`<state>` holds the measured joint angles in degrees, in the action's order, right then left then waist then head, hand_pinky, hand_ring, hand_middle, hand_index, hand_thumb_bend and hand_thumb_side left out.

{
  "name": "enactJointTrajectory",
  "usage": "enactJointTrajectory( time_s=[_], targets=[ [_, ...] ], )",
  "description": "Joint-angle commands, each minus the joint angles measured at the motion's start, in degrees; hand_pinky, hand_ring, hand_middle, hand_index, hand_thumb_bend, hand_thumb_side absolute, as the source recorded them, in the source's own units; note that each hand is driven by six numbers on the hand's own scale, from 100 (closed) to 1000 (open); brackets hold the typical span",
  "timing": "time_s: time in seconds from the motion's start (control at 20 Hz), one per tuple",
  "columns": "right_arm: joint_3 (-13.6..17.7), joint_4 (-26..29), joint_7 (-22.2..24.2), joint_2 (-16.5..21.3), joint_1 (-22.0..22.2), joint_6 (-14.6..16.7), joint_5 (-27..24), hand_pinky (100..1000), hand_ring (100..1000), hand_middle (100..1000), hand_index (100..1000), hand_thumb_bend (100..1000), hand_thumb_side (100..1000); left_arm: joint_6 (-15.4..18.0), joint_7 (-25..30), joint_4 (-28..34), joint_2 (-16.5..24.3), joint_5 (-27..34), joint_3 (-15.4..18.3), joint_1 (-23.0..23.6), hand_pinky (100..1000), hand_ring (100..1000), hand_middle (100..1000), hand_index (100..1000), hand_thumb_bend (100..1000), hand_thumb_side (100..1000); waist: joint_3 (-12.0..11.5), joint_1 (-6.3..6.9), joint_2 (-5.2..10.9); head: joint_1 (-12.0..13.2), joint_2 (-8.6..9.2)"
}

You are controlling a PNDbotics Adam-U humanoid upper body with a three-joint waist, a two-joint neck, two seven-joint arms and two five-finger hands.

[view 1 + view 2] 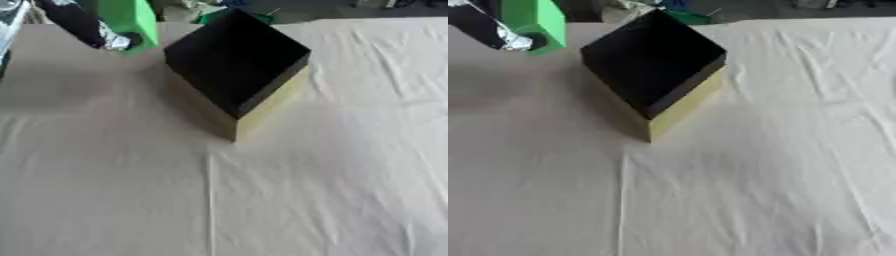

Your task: Pick up objects on the table and place them in the box.

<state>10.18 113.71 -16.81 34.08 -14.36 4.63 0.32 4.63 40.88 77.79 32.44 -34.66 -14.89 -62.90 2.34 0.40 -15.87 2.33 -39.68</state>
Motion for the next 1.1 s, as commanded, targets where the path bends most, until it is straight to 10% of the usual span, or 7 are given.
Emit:
enactJointTrajectory(
  time_s=[0.05,1.1],
  targets=[
    [0.08,0.88,0.49,0.83,-1.07,-0.13,-0.66,687,742,745,813,100,1000,1.05,1.00,-2.82,-2.60,-0.85,-0.37,-3.40,627,665,524,662,100,348,0.48,0.17,1.18,0.81,0.15],
    [-1.23,0.88,2.36,-1.81,-4.95,-0.23,-2.53,681,739,742,812,100,1000,4.04,-4.89,-20.30,-17.37,-13.77,2.74,-10.78,598,631,529,665,100,346,6.46,2.04,-1.41,5.52,3.10]
  ],
)
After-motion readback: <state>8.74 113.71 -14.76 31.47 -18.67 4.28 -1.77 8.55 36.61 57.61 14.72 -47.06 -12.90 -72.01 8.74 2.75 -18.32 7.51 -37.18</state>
